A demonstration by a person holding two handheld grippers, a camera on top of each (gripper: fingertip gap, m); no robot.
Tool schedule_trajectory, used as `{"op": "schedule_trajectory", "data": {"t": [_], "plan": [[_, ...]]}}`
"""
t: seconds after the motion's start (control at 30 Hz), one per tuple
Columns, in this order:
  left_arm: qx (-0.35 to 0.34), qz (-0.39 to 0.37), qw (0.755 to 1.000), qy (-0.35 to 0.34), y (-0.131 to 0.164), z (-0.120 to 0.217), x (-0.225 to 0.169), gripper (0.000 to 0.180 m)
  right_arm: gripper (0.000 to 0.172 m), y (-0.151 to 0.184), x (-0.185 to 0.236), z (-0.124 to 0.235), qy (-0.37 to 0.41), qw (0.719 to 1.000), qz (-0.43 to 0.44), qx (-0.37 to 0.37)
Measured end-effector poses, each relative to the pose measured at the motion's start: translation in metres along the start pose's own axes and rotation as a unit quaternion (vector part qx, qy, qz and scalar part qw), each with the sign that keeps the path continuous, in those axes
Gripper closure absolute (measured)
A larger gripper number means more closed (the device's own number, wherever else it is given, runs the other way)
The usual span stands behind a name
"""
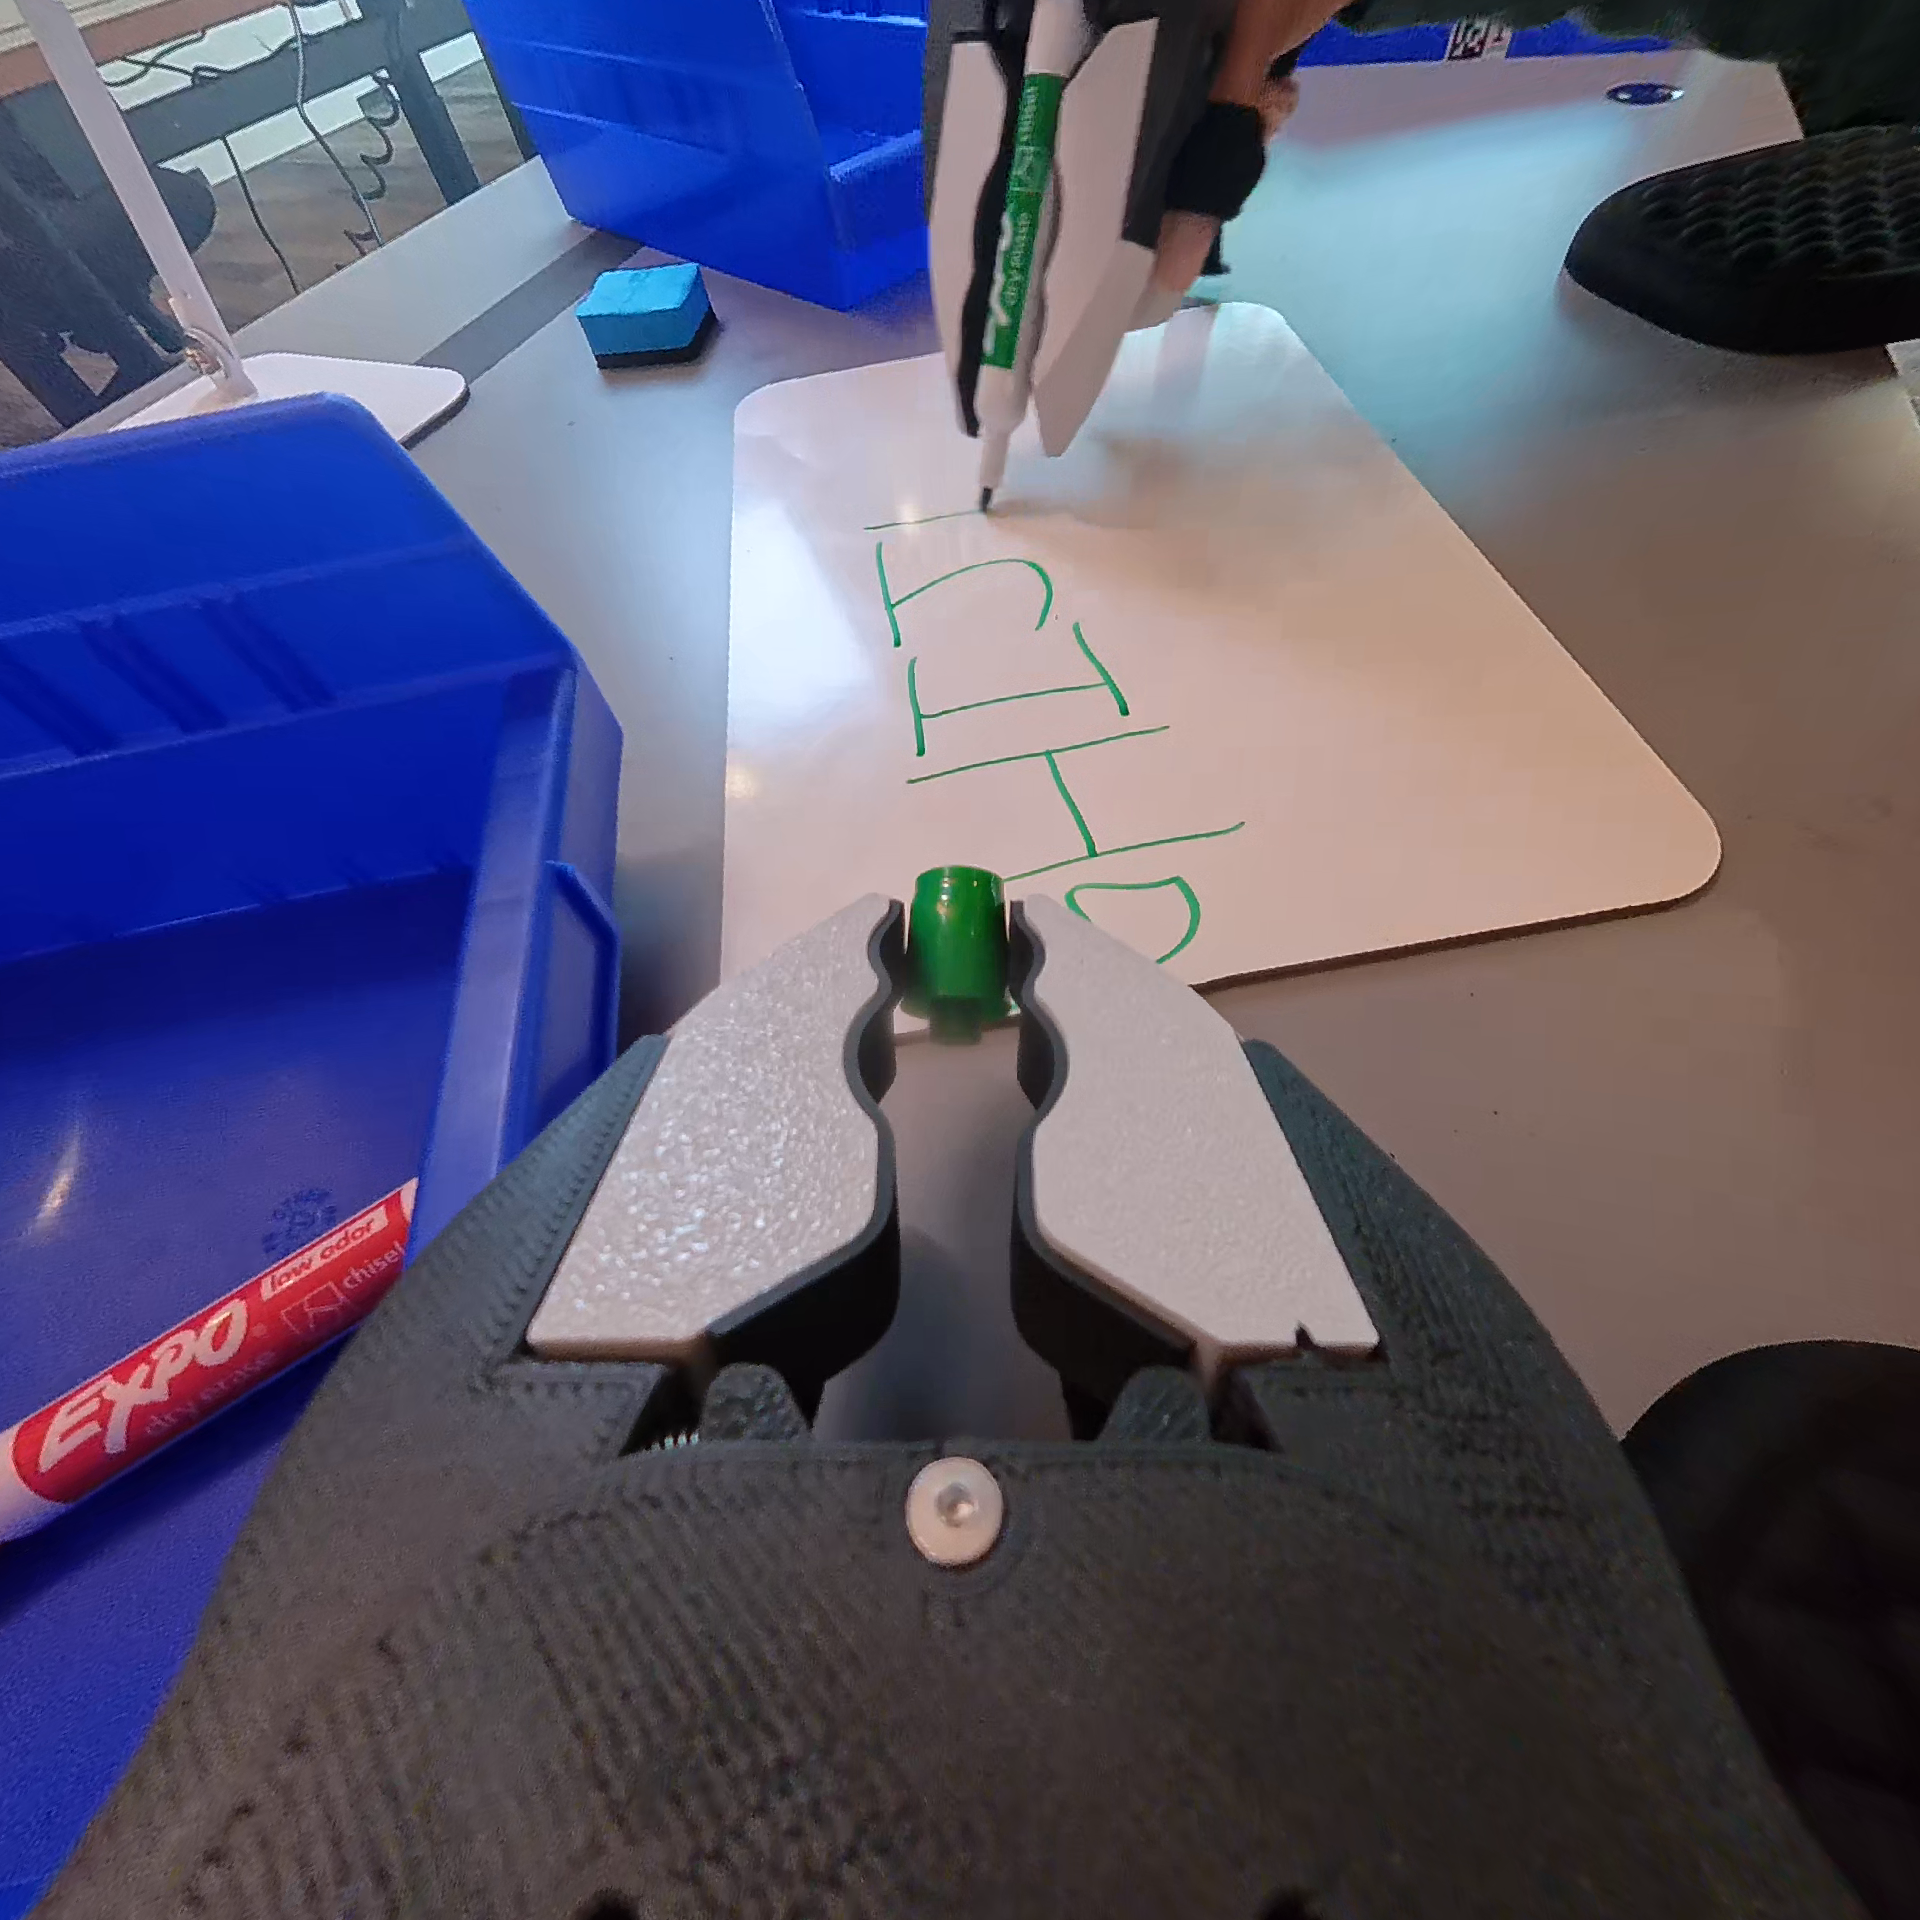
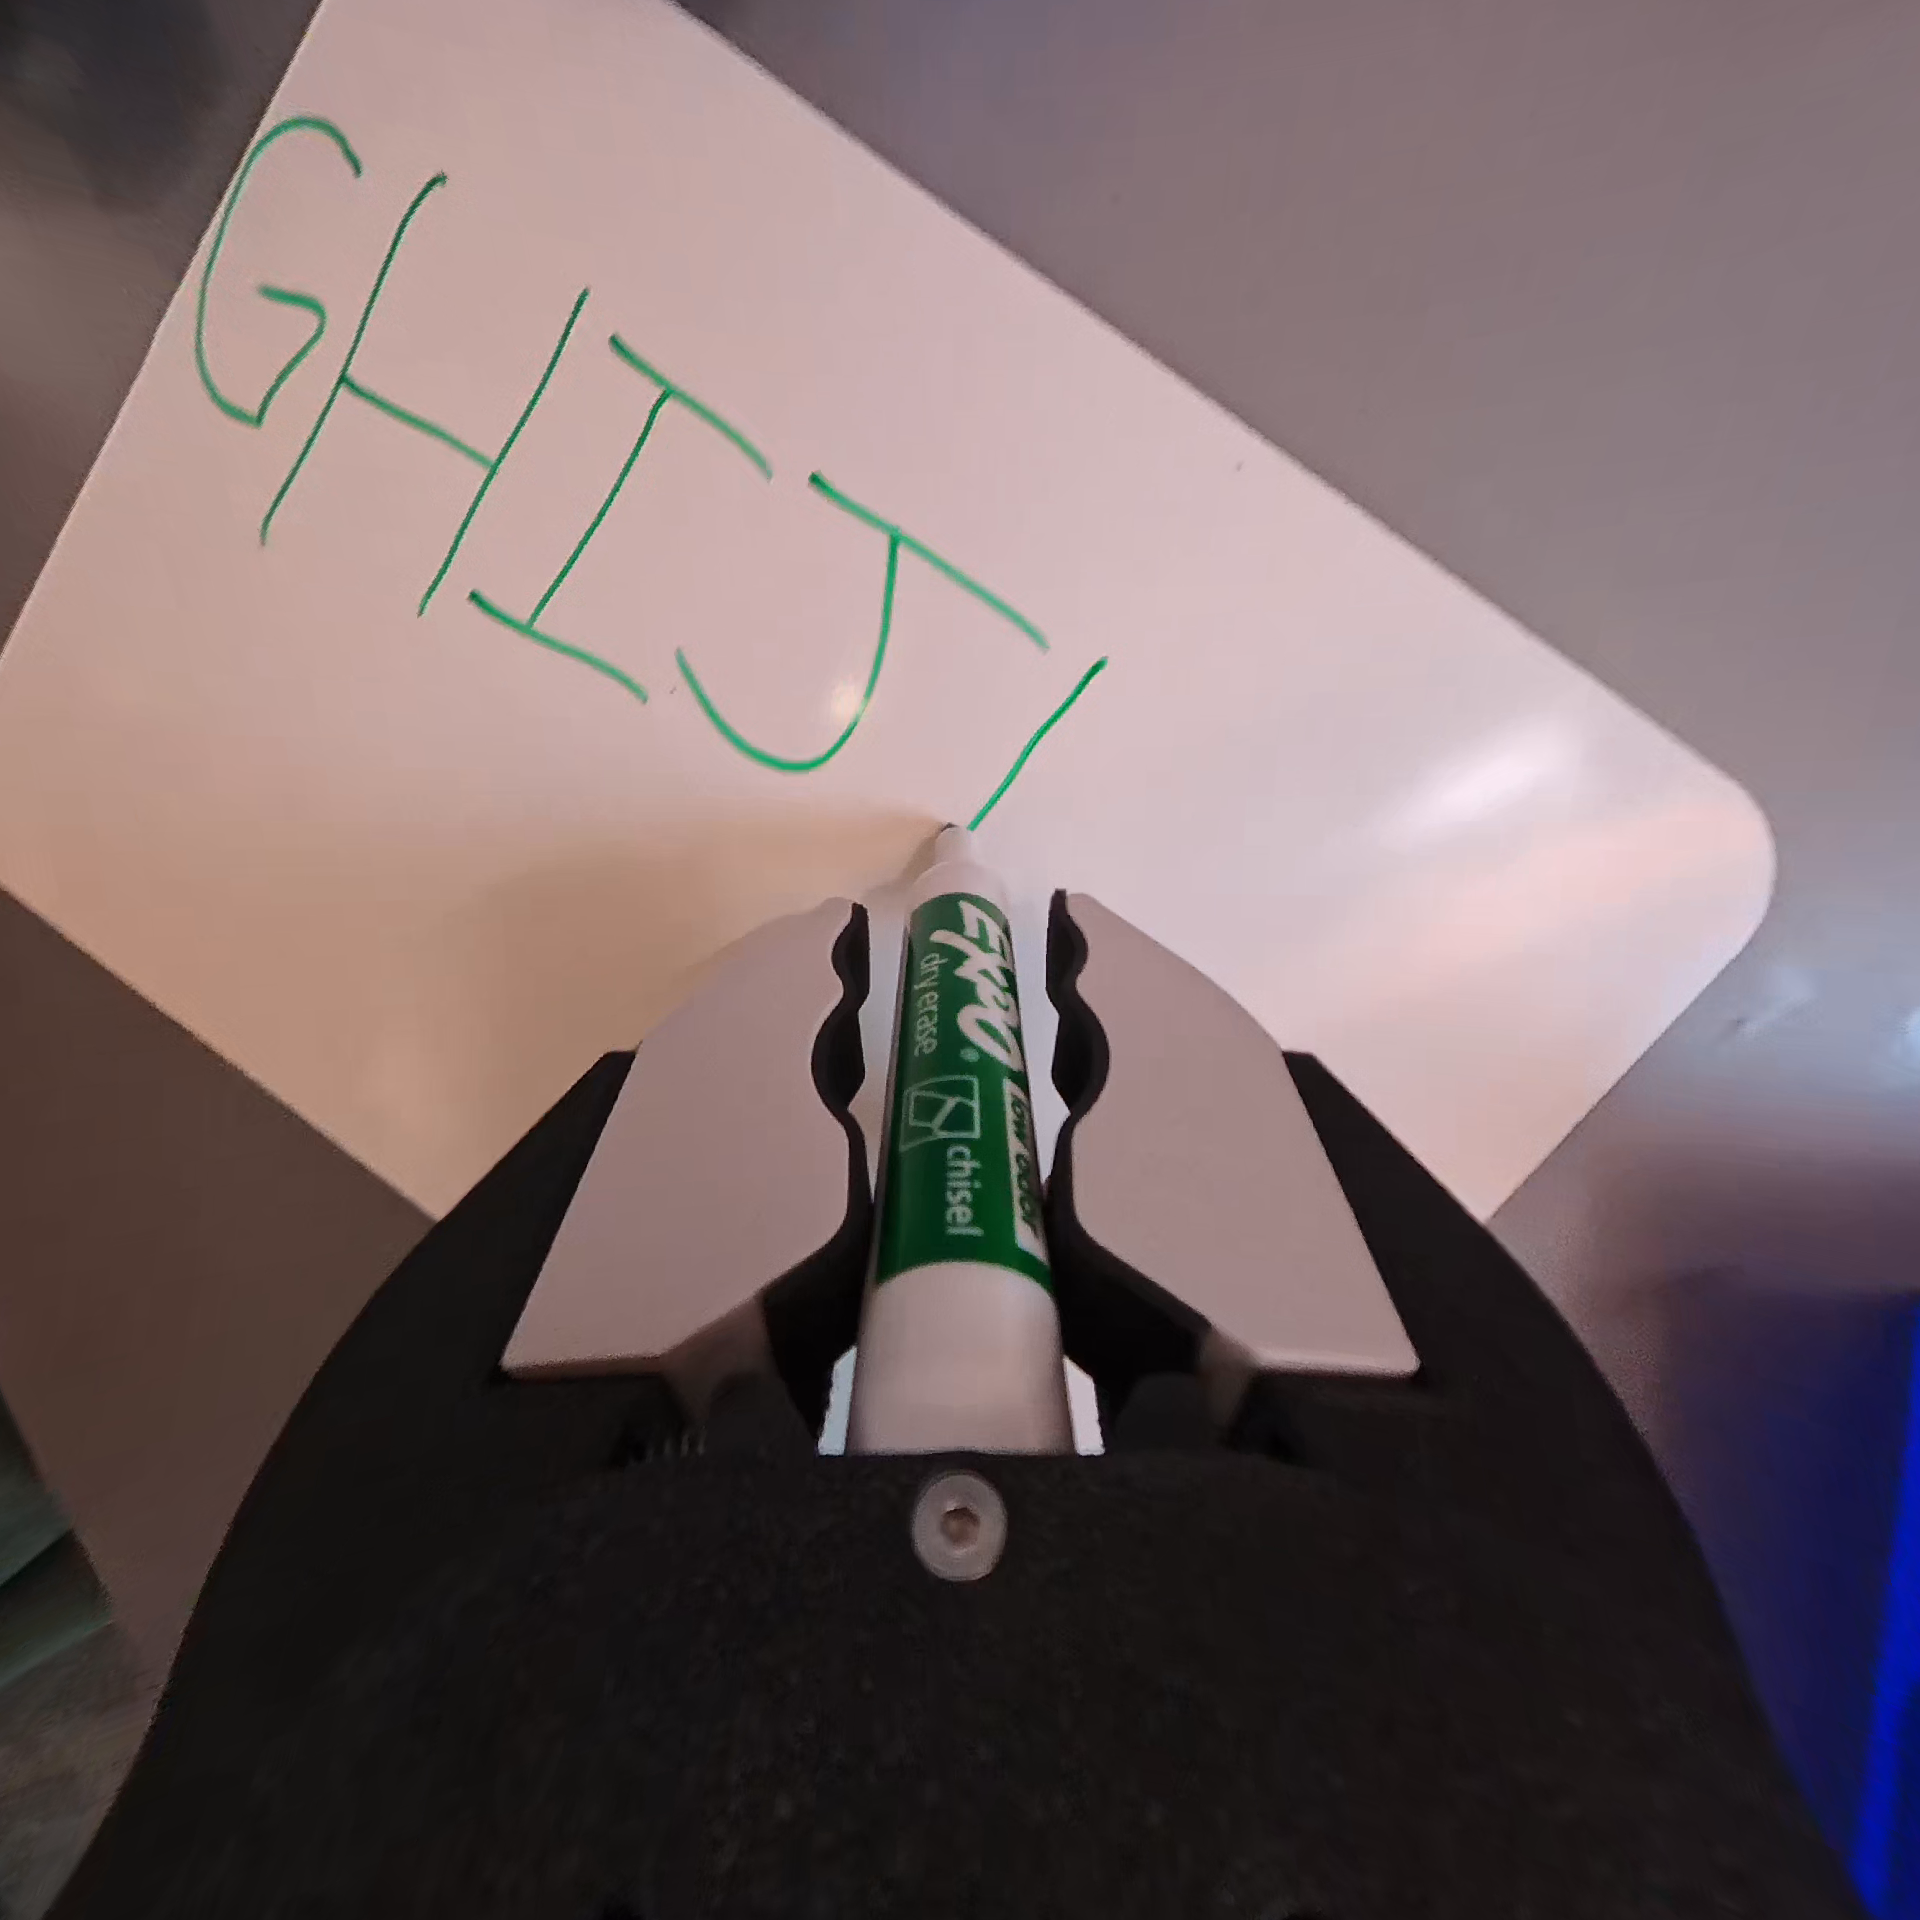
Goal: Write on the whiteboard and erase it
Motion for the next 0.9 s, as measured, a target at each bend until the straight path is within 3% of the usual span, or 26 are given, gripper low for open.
{"op": "schedule_trajectory", "data": {"t": [0.2,0.57,0.9], "plan": [[0.001,-0.003,1.0,-0.002,0.0,-0.001,0.0,0.162,0.136,0.006,0.007,0.005,0.005,1.0,0.002,-0.005],[-0.001,0.003,1.0,-0.002,0.0,0.0,0.001,0.162,0.136,-0.009,-0.037,0.003,0.049,0.998,-0.023,-0.022],[0.001,-0.001,1.0,-0.002,0.0,0.0,0.001,0.162,0.136,-0.008,-0.014,-0.003,0.013,1.0,-0.007,-0.008]]}}
Point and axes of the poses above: each gripper's, where its closed fingertips meet, z back along the fingers, y out of its underside, x = y × z across the jaws, the point moved 9 cm from there along z, back along the fingers, and after that the axes turned 4 degrees about -x, right-handed, at the moved point
